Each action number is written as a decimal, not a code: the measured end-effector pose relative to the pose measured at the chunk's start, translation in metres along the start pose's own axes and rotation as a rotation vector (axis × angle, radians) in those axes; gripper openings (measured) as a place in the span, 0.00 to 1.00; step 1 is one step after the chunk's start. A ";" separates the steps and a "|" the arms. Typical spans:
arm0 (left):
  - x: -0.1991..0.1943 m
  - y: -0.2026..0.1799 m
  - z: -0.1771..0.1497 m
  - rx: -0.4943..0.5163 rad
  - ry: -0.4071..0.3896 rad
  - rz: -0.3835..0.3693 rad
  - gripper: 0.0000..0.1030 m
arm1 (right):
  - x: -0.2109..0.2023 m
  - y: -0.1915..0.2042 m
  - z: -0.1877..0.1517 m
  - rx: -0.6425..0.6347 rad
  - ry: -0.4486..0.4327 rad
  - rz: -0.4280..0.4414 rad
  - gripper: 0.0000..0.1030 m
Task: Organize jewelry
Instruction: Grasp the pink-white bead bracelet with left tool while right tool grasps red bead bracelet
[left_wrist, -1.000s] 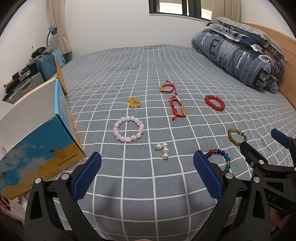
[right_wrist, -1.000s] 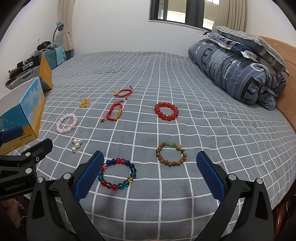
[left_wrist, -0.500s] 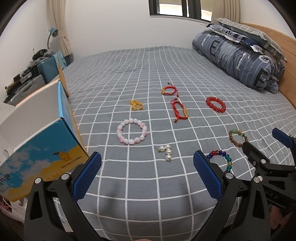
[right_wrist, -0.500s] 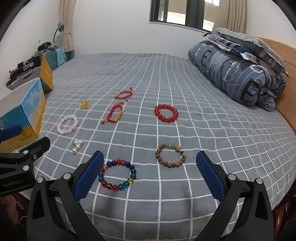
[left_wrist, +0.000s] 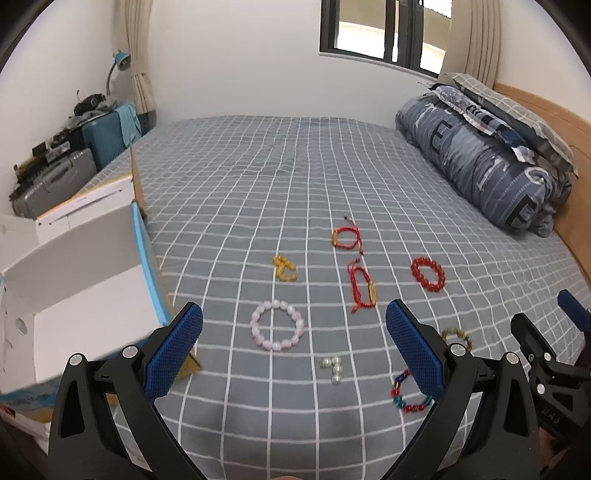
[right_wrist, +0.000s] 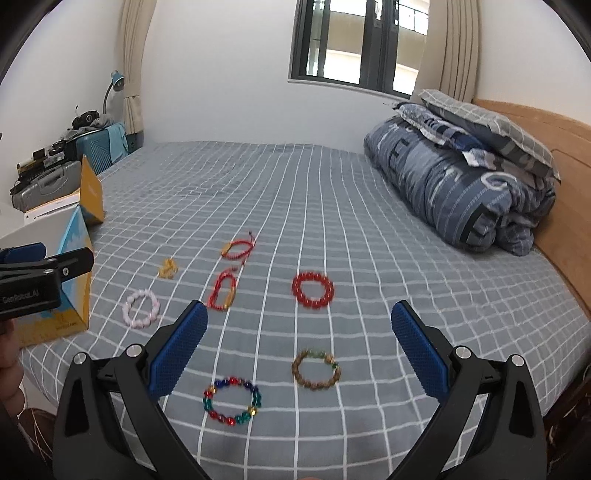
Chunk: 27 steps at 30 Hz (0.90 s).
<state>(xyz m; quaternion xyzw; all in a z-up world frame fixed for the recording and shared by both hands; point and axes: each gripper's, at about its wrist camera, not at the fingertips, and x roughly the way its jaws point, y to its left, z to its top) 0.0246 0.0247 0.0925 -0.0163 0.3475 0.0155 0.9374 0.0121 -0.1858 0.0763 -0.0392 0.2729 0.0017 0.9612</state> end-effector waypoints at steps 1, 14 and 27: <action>0.003 -0.002 0.006 0.001 0.001 0.002 0.95 | 0.003 -0.001 0.005 -0.002 -0.001 -0.006 0.93; 0.093 -0.001 0.027 -0.006 0.148 0.007 0.95 | 0.094 -0.001 0.059 0.002 0.039 -0.030 0.93; 0.170 0.006 -0.012 0.043 0.292 0.051 0.95 | 0.224 -0.029 0.015 0.022 0.304 -0.011 0.93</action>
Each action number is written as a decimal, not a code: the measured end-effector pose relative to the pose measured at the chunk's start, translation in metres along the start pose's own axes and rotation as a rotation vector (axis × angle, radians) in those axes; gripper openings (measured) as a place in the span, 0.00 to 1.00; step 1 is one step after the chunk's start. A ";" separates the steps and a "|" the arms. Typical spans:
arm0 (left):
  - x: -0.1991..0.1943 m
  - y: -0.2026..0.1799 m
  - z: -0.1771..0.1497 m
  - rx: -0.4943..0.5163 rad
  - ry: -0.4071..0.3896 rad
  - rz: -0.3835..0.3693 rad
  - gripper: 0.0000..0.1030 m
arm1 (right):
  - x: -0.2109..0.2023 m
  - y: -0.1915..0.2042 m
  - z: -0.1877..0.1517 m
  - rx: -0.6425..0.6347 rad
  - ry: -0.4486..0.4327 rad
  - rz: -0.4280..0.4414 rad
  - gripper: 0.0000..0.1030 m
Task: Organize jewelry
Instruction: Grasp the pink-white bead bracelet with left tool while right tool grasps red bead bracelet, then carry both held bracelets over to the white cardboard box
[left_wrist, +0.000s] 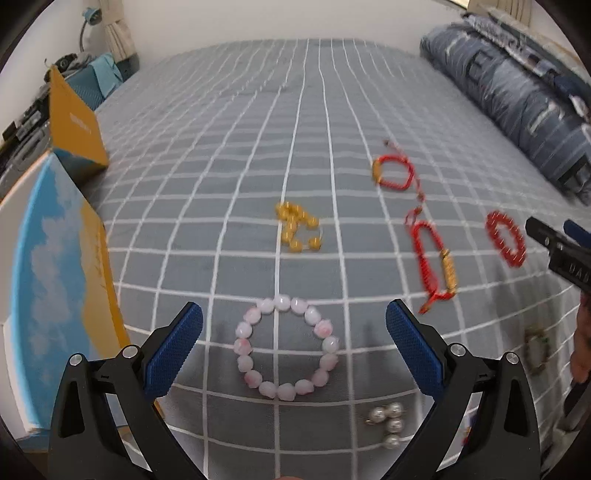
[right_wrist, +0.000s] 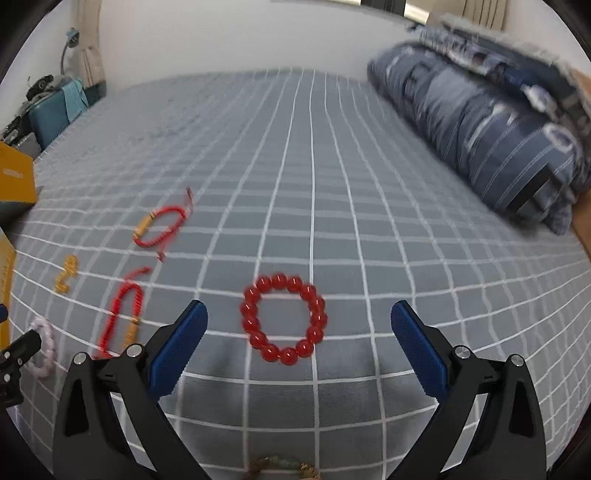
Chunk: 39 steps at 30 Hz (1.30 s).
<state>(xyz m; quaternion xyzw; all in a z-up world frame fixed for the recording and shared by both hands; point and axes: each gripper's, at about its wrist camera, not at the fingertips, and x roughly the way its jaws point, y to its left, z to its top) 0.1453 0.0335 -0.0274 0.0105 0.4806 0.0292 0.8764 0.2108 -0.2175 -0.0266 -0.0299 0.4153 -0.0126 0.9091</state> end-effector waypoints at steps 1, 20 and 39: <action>0.004 0.000 -0.003 0.007 0.010 0.003 0.95 | 0.007 -0.001 -0.002 0.000 0.020 0.006 0.93; 0.041 0.008 -0.013 -0.071 0.109 -0.036 0.88 | 0.064 -0.001 -0.009 0.063 0.187 0.078 0.83; 0.021 -0.006 -0.014 0.000 0.082 -0.085 0.19 | 0.051 -0.011 -0.009 0.118 0.185 0.074 0.25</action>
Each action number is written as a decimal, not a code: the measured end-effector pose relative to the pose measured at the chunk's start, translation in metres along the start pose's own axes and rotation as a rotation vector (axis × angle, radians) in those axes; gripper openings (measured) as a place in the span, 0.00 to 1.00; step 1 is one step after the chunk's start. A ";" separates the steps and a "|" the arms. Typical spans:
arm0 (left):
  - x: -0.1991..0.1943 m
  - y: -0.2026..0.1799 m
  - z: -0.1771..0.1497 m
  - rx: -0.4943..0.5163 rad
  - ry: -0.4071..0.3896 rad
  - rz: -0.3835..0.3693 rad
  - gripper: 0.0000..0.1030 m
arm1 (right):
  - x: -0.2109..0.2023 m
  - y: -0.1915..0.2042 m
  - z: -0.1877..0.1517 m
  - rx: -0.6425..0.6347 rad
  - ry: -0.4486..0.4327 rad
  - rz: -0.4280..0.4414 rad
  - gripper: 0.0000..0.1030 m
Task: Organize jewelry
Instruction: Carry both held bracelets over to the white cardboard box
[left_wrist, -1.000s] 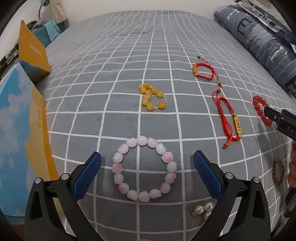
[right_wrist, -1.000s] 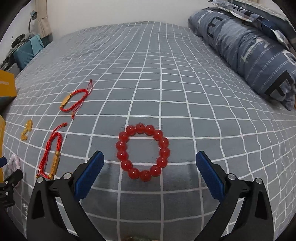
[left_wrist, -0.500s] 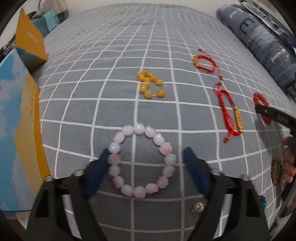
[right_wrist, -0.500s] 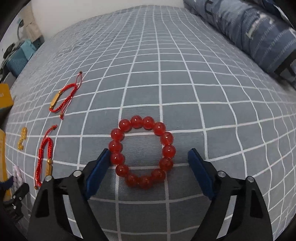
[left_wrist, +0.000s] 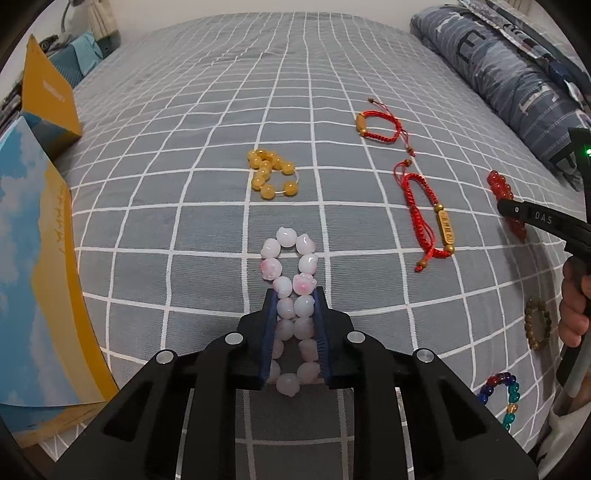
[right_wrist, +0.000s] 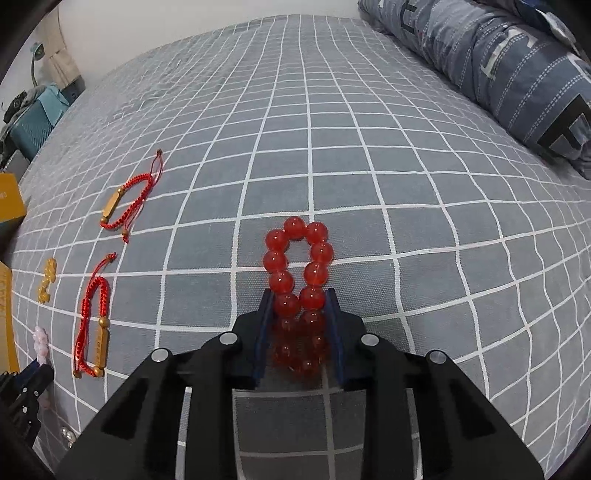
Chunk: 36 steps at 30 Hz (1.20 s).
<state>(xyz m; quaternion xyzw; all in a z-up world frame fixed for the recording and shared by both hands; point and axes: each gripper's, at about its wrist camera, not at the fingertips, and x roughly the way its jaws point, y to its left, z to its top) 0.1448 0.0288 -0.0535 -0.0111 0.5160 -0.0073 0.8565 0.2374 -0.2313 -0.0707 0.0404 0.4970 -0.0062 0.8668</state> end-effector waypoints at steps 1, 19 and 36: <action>-0.001 0.000 0.001 -0.003 -0.003 -0.005 0.19 | -0.002 -0.001 -0.001 0.002 -0.006 0.002 0.25; -0.040 -0.013 0.010 -0.004 -0.160 -0.032 0.19 | -0.053 -0.001 -0.016 -0.008 -0.168 0.001 0.12; -0.071 -0.013 0.014 -0.033 -0.302 -0.040 0.19 | -0.093 0.002 -0.022 -0.008 -0.302 0.030 0.12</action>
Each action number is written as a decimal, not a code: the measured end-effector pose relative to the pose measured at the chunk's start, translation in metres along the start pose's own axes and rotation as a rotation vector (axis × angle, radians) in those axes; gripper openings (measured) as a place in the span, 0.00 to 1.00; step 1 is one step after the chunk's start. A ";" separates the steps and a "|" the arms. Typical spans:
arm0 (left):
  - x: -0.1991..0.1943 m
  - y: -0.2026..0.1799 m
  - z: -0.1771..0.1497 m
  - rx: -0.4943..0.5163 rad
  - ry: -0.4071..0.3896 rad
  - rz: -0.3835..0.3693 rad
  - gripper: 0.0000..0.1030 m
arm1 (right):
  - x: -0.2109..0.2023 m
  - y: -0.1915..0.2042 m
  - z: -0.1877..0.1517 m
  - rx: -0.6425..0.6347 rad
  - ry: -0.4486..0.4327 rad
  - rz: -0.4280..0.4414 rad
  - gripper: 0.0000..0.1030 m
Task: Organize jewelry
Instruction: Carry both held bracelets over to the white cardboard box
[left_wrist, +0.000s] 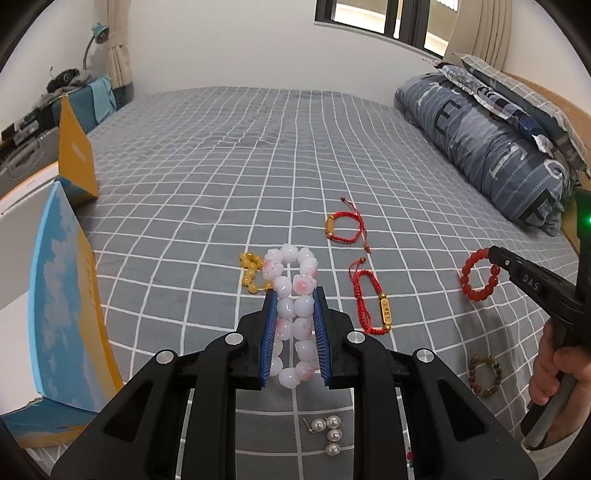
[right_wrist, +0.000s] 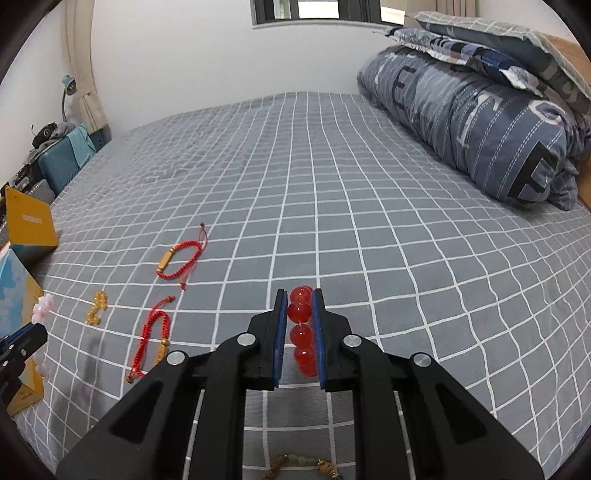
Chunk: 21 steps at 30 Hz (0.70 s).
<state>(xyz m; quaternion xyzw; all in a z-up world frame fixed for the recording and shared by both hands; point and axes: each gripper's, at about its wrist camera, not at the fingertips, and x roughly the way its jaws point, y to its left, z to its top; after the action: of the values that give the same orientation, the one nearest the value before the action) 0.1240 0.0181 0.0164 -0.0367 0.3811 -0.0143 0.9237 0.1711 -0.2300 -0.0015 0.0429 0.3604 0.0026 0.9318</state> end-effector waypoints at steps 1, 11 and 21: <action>-0.001 0.000 0.000 -0.001 -0.003 0.001 0.19 | -0.002 0.001 0.001 -0.001 -0.005 0.004 0.12; -0.006 0.006 -0.001 -0.001 -0.025 0.025 0.19 | -0.014 0.014 0.001 -0.011 -0.014 0.038 0.12; -0.013 0.020 0.006 -0.032 -0.009 0.040 0.19 | -0.030 0.039 0.011 -0.039 -0.021 0.044 0.12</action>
<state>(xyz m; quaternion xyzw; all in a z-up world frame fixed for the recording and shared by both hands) 0.1186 0.0388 0.0284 -0.0437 0.3776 0.0104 0.9249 0.1575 -0.1927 0.0297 0.0327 0.3495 0.0299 0.9359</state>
